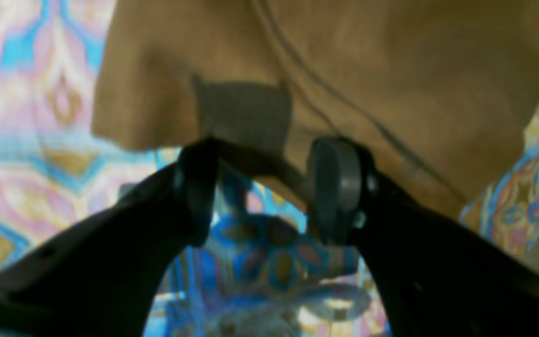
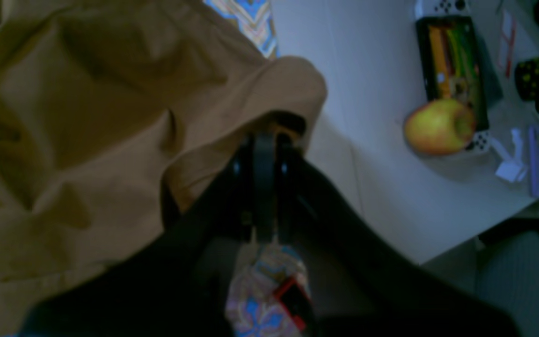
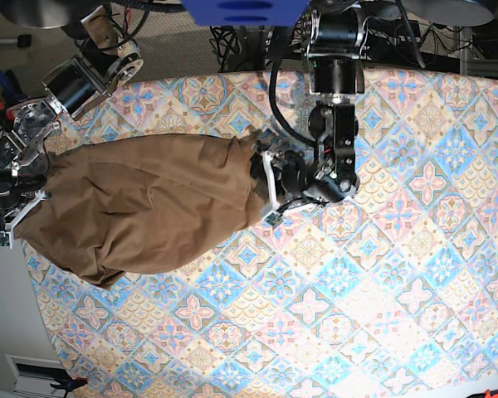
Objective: Layout the t-shirt on the table in an organized manner, then fold the t-shirt properly
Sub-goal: 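Drag the shirt edge with the left gripper toward the right gripper, then lift the shirt with both grippers and swing it across the table, then pull the shirt with the left gripper while the right gripper grasps its hem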
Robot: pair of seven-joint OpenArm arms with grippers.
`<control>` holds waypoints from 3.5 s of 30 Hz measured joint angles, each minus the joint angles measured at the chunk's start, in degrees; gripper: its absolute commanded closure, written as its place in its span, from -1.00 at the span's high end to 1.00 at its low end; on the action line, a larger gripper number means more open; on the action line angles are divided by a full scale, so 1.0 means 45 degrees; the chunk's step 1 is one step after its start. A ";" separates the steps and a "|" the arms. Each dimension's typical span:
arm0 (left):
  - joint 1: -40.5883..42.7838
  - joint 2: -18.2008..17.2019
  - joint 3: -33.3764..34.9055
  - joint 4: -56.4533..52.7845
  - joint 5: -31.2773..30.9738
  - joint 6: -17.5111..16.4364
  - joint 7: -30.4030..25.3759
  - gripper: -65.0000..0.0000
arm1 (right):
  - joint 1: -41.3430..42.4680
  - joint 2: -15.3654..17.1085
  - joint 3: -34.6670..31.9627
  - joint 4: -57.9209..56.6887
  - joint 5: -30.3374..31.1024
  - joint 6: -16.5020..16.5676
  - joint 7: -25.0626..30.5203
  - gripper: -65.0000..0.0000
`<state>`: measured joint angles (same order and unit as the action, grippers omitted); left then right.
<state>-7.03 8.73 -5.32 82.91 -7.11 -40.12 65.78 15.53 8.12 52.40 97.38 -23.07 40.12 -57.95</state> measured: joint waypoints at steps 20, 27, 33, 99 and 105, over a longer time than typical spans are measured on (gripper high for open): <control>-0.1486 0.0063 0.0369 0.4153 0.0117 0.0000 0.0306 -1.00 | 0.0015 0.0000 0.0019 0.0000 -0.0034 0.0000 0.0418 -1.00; -0.5994 0.0005 -0.1268 0.2278 0.0053 0.1200 0.2035 -1.00 | 0.2657 0.0049 -0.0083 -0.0141 -0.0005 0.0073 0.0471 -1.00; -0.9204 -0.0661 -0.1802 0.0534 0.0238 0.1209 0.2356 -1.00 | 0.4498 0.0136 -0.1501 -0.0986 -0.0554 0.0151 0.0296 -1.00; 0.5425 -0.5795 0.0777 0.6887 -0.0627 0.0005 0.2934 -1.00 | 0.5785 -0.0627 -0.3837 -0.5561 -0.0806 -0.0053 0.3075 -0.70; 0.7679 -0.7742 -0.0209 0.6858 -0.0325 0.0005 0.3206 -1.00 | 0.5221 -0.1229 -0.5668 -0.5027 -0.0729 -0.0325 0.3075 -0.70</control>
<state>27.53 -26.11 -6.26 113.78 -8.58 -40.10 80.20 39.03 2.59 26.89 74.76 -26.35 38.65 -44.12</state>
